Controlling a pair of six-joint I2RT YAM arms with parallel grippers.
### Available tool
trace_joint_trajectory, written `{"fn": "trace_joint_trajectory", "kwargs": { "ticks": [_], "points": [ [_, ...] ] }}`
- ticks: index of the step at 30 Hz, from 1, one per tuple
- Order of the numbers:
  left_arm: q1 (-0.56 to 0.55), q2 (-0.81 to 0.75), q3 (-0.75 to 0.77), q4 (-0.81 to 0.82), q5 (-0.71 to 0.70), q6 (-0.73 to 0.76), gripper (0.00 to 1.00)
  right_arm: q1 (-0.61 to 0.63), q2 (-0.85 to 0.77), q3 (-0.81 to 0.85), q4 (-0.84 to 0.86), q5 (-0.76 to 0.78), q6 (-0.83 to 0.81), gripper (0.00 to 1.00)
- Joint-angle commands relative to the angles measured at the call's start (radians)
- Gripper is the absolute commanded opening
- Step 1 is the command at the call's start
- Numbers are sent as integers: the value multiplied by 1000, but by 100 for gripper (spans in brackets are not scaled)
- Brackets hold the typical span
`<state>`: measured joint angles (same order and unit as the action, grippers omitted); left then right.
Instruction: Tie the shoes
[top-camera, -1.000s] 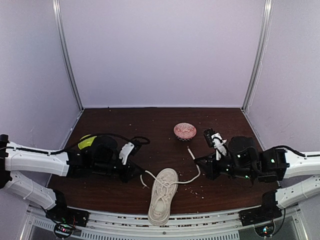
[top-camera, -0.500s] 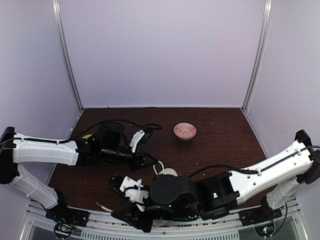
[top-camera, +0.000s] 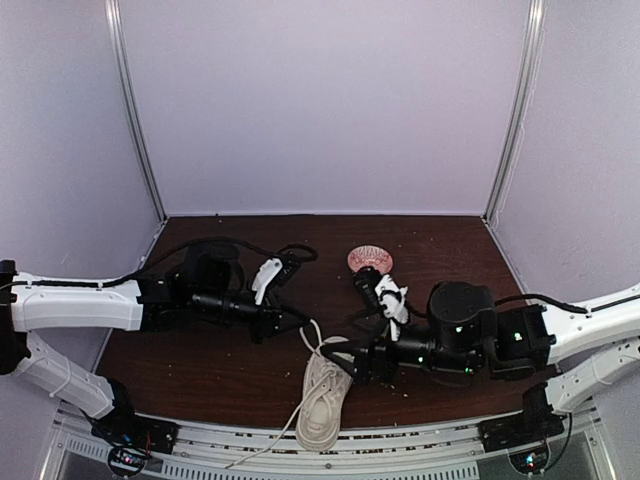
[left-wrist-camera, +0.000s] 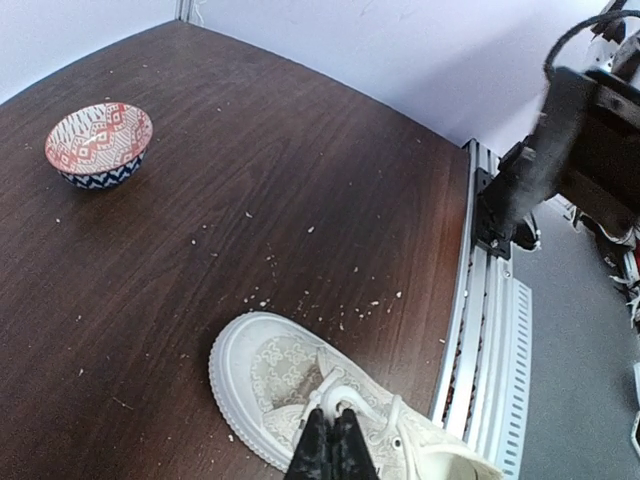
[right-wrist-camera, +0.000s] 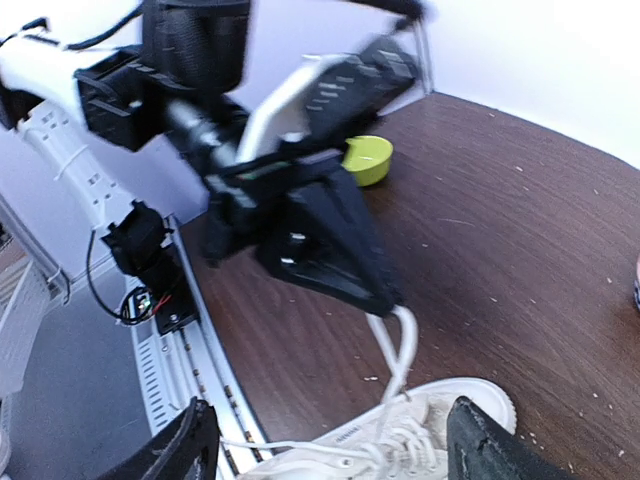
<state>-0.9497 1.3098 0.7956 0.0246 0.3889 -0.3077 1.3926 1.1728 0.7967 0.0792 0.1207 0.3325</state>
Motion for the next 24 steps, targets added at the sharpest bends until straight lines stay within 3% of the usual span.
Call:
{"fn": "trace_joint_trajectory", "kwargs": {
  "ticks": [1,11,24],
  "points": [
    [-4,-8,30,-26,-8,62,0,-150,-43,-126,134,-148,131,77],
    [-9,5,36,-19,23,66,0,-274,120,-113,252,-403,174,69],
    [-9,17,40,-9,50,68,0,-291,380,73,188,-409,101,49]
  ]
}}
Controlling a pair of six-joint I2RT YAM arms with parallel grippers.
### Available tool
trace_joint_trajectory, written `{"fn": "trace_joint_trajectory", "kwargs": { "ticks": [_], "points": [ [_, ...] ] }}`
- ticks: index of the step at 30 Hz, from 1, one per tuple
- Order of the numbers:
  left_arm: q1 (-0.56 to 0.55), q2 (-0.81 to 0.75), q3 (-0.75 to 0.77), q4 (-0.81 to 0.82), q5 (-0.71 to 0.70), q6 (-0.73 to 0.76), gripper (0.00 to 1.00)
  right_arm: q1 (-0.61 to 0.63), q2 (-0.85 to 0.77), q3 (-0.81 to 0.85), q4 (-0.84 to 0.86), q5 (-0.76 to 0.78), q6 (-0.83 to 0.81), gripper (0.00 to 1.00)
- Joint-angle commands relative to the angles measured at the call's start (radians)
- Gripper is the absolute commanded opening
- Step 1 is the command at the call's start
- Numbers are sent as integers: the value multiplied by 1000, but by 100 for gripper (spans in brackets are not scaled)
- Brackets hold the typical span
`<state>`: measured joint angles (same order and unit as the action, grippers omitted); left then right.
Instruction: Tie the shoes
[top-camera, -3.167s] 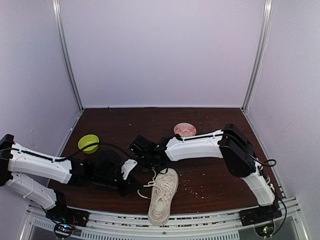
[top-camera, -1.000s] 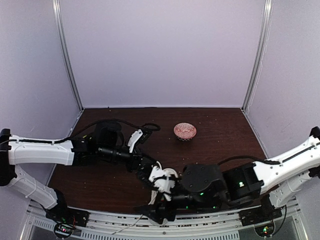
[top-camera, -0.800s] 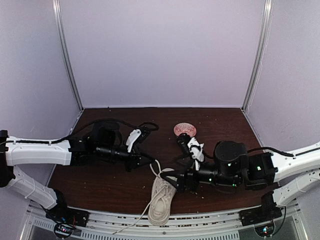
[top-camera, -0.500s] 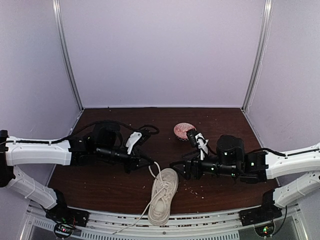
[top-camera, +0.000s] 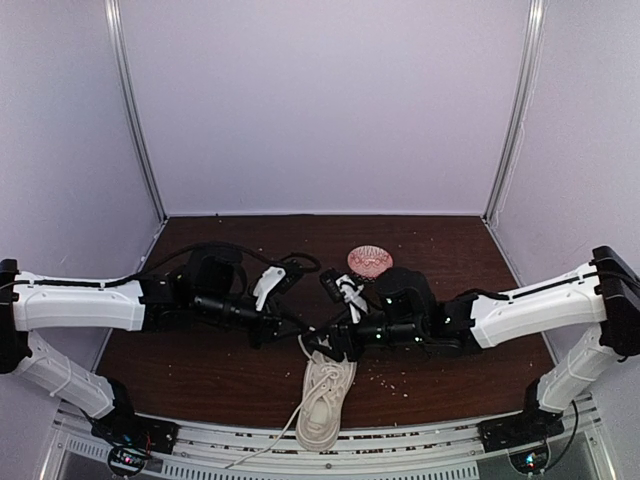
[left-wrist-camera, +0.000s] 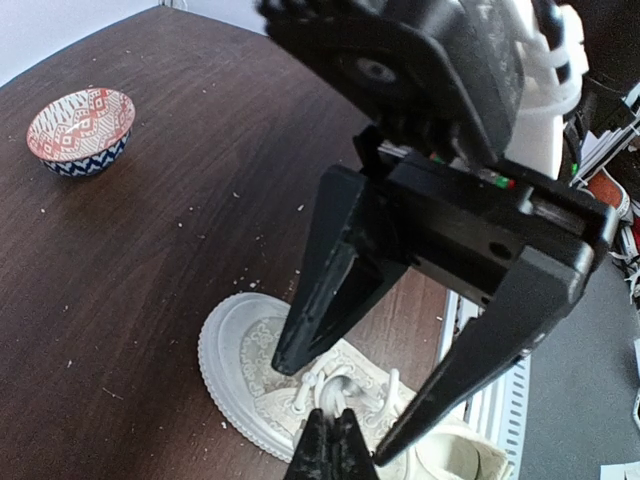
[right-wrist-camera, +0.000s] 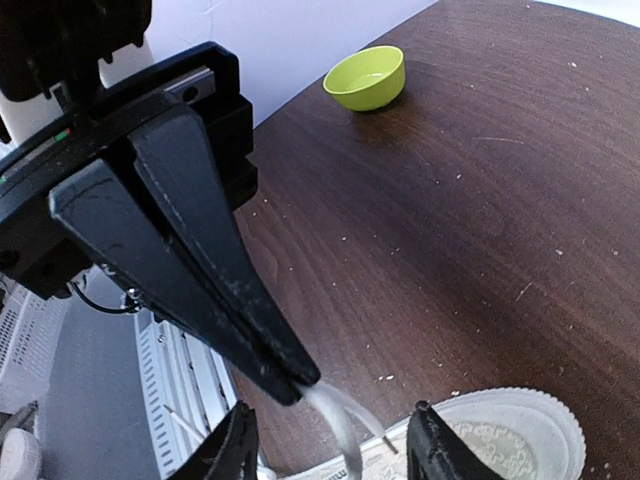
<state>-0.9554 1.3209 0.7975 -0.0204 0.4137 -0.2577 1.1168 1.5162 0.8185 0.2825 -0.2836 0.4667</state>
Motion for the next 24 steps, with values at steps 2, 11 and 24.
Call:
{"fn": "trace_joint_trajectory", "kwargs": {
  "ticks": [2,11,24],
  "points": [
    [-3,5,37,35,23,17,0,-22,53,61,-23,-13,-37,40],
    [-27,-17,-24,39,-109,-29,57,-30,-24,-19,-4,32,-8,0],
    [-204,137,-91,181,-118,-138,49,-35,-63,-66,-22,110,42,0]
  ]
}}
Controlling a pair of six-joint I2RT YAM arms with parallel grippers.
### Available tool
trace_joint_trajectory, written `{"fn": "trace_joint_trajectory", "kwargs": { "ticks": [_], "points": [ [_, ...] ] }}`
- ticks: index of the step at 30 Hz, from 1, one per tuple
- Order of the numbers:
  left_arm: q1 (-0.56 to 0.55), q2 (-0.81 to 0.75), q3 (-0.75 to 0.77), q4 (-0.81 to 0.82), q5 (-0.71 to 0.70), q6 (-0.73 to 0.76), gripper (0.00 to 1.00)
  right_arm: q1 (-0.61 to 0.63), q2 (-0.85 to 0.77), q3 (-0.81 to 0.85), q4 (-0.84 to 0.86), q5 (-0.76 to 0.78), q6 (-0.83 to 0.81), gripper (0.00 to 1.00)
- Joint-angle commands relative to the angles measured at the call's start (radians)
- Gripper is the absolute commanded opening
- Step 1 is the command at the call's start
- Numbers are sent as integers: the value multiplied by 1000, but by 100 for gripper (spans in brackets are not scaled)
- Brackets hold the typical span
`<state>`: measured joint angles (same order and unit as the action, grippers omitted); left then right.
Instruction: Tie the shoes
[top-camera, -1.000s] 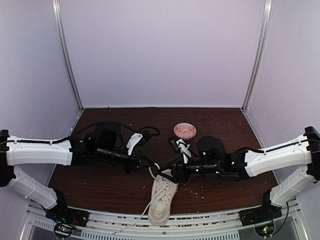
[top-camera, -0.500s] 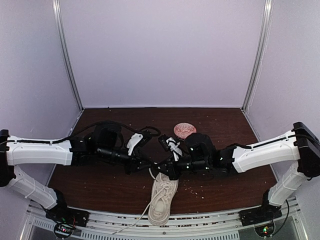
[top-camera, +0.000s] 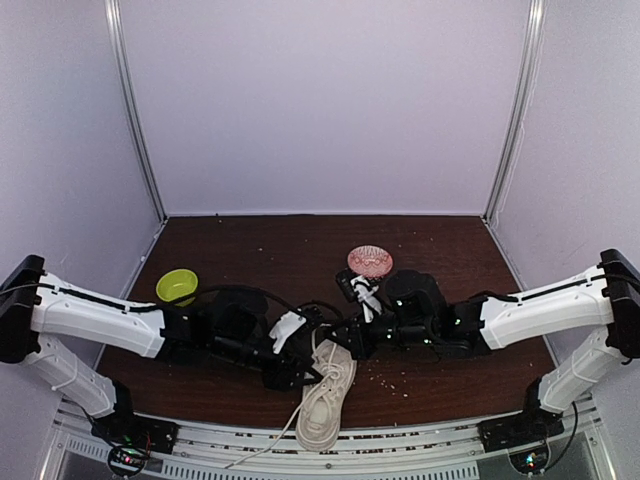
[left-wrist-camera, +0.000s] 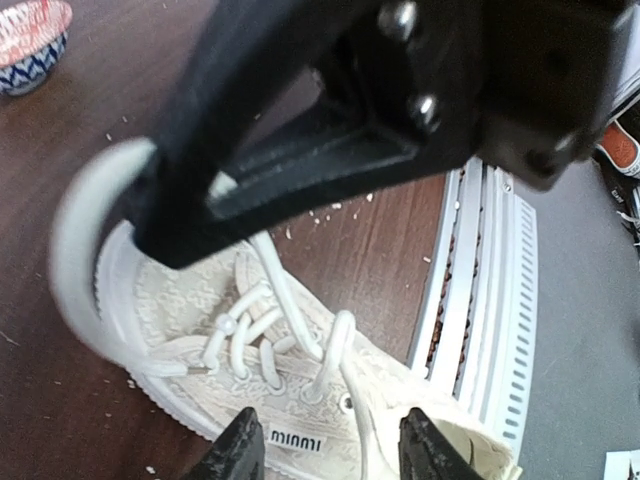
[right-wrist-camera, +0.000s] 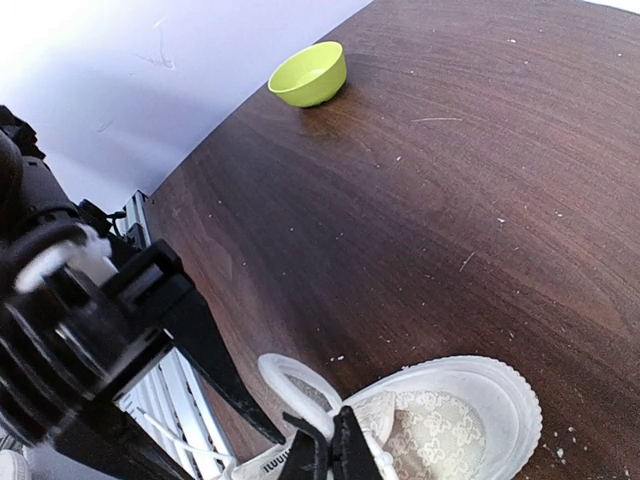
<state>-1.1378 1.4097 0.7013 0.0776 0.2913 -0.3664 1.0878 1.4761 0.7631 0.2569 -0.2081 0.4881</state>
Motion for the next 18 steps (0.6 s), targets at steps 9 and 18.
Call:
{"fn": "trace_joint_trajectory", "kwargs": {
  "ticks": [9,18],
  "points": [
    [-30,100,34,46,-7,-8,20,-7,-38,-16,-1,47,22,0],
    [-30,4,-6,-71,-158,-24,0,-25,-136,-58,-122,250,104,0]
  ]
}}
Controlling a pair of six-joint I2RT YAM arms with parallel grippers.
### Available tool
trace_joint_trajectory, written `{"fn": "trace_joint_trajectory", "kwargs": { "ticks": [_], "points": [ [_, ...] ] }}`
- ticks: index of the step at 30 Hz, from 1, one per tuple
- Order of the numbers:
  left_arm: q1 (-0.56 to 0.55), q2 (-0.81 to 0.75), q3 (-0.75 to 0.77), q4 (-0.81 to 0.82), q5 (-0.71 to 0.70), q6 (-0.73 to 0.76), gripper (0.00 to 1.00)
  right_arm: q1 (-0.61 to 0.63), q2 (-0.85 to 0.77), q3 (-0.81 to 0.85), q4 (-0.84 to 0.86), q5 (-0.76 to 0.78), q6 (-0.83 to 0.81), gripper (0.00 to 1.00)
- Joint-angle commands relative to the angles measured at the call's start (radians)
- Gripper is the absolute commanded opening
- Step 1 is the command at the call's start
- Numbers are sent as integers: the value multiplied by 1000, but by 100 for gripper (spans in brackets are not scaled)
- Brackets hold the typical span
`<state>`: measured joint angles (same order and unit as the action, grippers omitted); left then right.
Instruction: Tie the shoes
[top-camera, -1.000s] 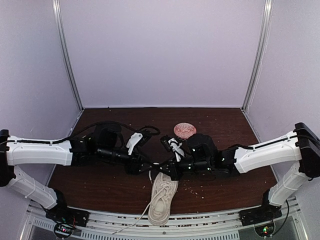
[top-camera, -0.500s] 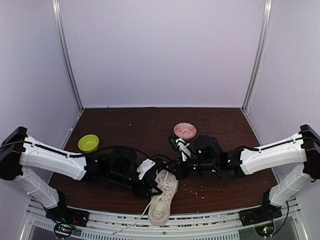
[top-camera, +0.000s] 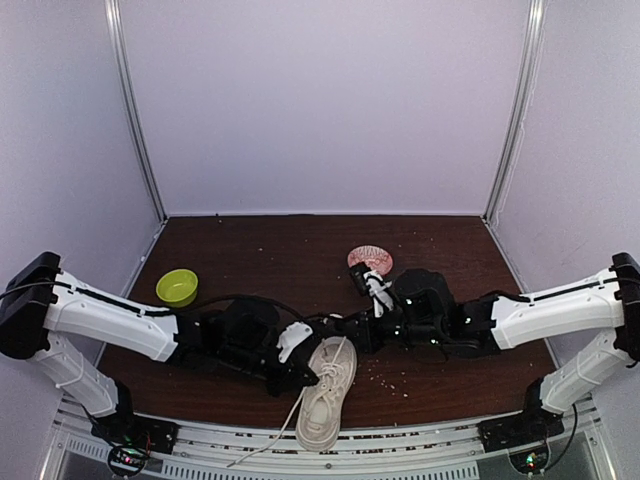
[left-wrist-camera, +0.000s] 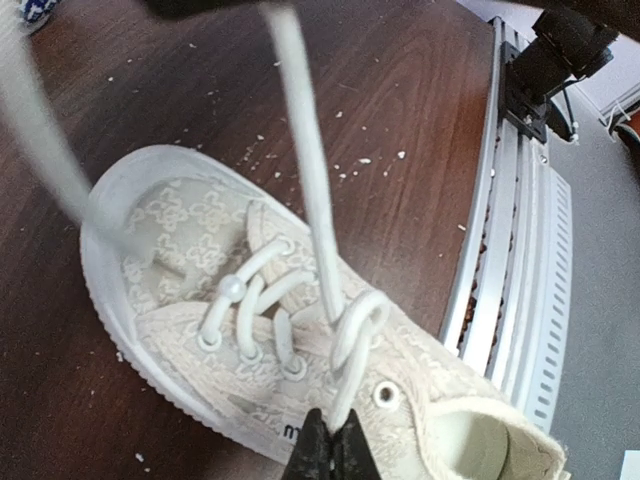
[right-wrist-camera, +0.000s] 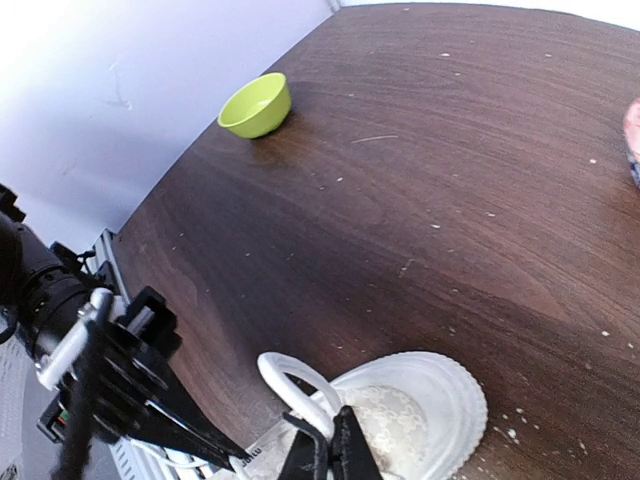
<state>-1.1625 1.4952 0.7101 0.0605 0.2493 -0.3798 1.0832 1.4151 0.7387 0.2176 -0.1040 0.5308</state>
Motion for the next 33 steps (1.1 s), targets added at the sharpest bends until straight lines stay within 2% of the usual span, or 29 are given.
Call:
{"fn": "trace_joint_trajectory", "kwargs": {
  "ticks": [1,6,17,26,33],
  "points": [
    [-4,-101,-25,-68,-139,-18,0,-21,-98,-42,-111,177,77,0],
    [-3,-172,-71,-112,-164,-64,0,-25,-214,-105,-244,275,126,0],
    [-3,-129,-62,-141,5,-77,0,-28,-431,-224,-500,343,246,0],
    [-3,-14,-51,-142,15,-96,0,-26,-451,-400,-403,303,396,0],
    [-3,-6,13,-58,-6,-94,0,-29,-503,-338,-462,390,345,0]
  ]
}}
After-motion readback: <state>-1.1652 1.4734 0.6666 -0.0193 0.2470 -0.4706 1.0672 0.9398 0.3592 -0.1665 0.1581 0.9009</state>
